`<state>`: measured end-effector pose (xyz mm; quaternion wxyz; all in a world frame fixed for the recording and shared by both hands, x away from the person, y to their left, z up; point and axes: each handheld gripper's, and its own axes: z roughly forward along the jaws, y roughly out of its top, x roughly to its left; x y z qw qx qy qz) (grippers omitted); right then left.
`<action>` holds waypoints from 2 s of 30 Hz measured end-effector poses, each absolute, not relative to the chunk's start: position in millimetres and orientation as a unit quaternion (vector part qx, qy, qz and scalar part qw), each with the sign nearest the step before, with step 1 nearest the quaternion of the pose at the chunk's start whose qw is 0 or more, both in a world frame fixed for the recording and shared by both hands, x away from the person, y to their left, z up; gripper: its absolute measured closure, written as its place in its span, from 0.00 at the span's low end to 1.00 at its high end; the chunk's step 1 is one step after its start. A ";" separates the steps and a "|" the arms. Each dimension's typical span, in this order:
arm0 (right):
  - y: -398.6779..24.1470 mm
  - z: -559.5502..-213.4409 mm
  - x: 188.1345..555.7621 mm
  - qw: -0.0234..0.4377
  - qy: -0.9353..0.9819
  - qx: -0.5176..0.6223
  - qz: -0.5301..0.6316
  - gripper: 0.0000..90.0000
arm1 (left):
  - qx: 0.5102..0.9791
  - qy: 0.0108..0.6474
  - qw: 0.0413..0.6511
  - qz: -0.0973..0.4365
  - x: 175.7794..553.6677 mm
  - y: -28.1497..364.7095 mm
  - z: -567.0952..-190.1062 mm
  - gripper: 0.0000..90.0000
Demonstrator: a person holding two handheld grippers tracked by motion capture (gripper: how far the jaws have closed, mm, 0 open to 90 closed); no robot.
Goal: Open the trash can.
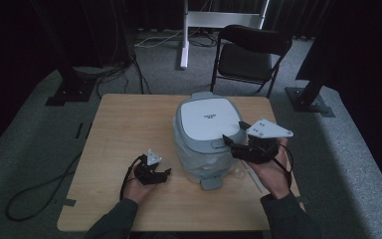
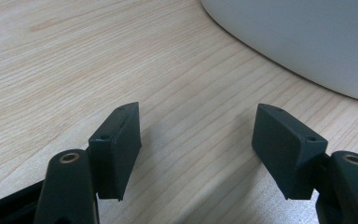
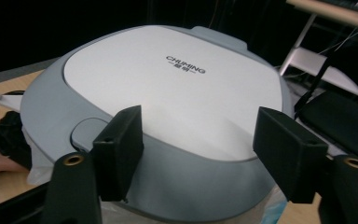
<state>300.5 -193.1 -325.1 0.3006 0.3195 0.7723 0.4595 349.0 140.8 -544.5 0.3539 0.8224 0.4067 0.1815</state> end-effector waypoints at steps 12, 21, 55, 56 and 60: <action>-191.0 -326.2 294.7 0.272 0.792 0.272 0.474 0.76 | 0.822 0.407 0.354 0.181 348.9 140.7 -544.5 0.36; -189.9 -326.5 292.4 0.249 0.805 0.245 0.479 0.94 | 0.822 0.407 0.354 0.181 348.9 140.7 -544.5 0.36; -189.2 -324.2 290.9 0.233 0.825 0.226 0.464 1.00 | 0.822 0.407 0.353 0.181 348.9 140.2 -544.5 0.35; -189.0 -324.1 290.9 0.234 0.825 0.224 0.463 1.00 | 0.822 0.407 0.353 0.181 348.8 140.1 -544.5 0.35; -190.9 -324.4 291.8 0.228 0.821 0.225 0.473 1.00 | 0.822 0.407 0.354 0.181 348.8 140.1 -544.5 0.35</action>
